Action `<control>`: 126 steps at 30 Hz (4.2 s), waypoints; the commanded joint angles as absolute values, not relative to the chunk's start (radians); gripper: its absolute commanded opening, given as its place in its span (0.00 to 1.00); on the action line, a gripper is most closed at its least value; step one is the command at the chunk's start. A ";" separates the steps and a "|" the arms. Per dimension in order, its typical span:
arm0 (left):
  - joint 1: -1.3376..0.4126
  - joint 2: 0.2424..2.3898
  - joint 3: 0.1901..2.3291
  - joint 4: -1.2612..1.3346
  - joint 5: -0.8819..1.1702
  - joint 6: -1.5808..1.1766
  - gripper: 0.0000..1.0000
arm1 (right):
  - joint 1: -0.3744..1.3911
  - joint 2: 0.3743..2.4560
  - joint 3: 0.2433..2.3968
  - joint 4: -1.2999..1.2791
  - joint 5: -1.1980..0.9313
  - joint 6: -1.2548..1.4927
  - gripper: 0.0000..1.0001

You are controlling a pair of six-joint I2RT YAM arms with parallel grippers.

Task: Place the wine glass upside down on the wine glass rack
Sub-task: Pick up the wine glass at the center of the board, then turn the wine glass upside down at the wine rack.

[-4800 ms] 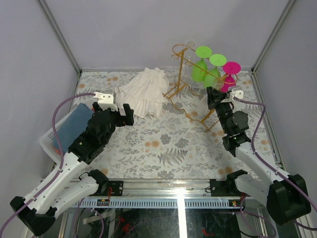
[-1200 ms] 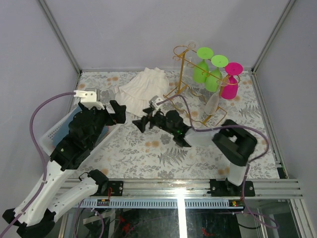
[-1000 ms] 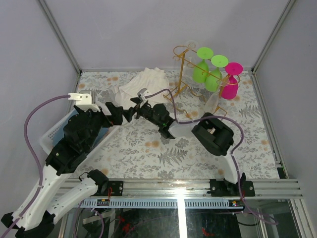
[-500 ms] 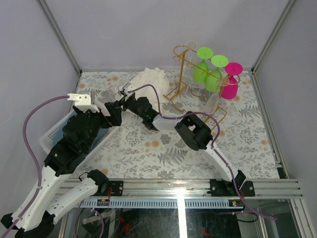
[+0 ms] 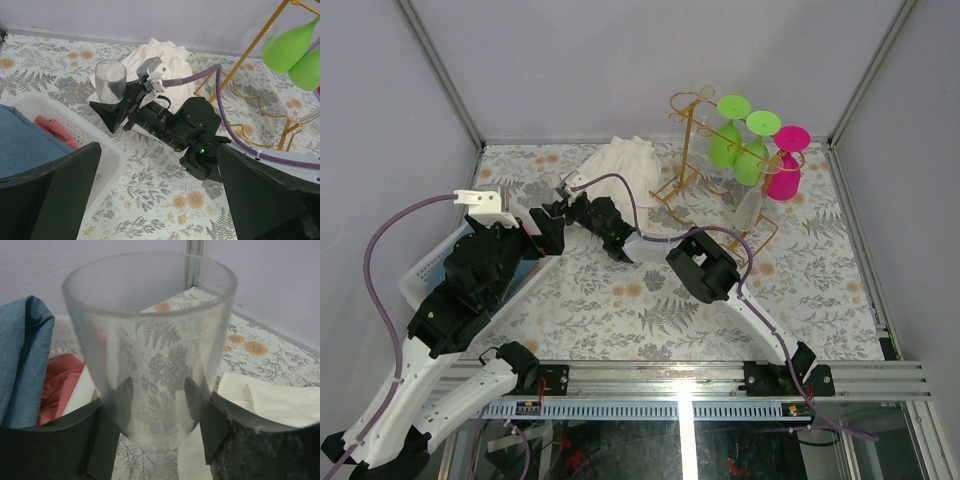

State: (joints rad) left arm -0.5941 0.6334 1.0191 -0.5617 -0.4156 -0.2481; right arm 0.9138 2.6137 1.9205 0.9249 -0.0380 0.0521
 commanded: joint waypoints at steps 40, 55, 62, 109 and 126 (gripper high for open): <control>-0.589 0.572 0.766 -0.230 -0.119 -0.733 0.96 | 0.912 1.347 0.803 1.234 0.063 0.050 0.40; -0.591 0.742 0.669 0.106 0.126 -0.850 0.91 | 0.914 1.213 0.772 1.153 -0.028 0.159 0.38; -0.591 0.781 0.664 0.139 0.141 -0.848 0.70 | 0.914 1.216 0.772 1.185 -0.050 0.186 0.38; -0.590 0.746 0.852 -0.194 -0.023 -0.444 0.00 | 0.914 0.641 0.521 0.344 -0.023 0.125 0.86; -0.783 0.874 1.012 -0.460 -0.264 -0.030 0.00 | 0.913 0.662 0.972 -0.585 -0.038 0.259 0.83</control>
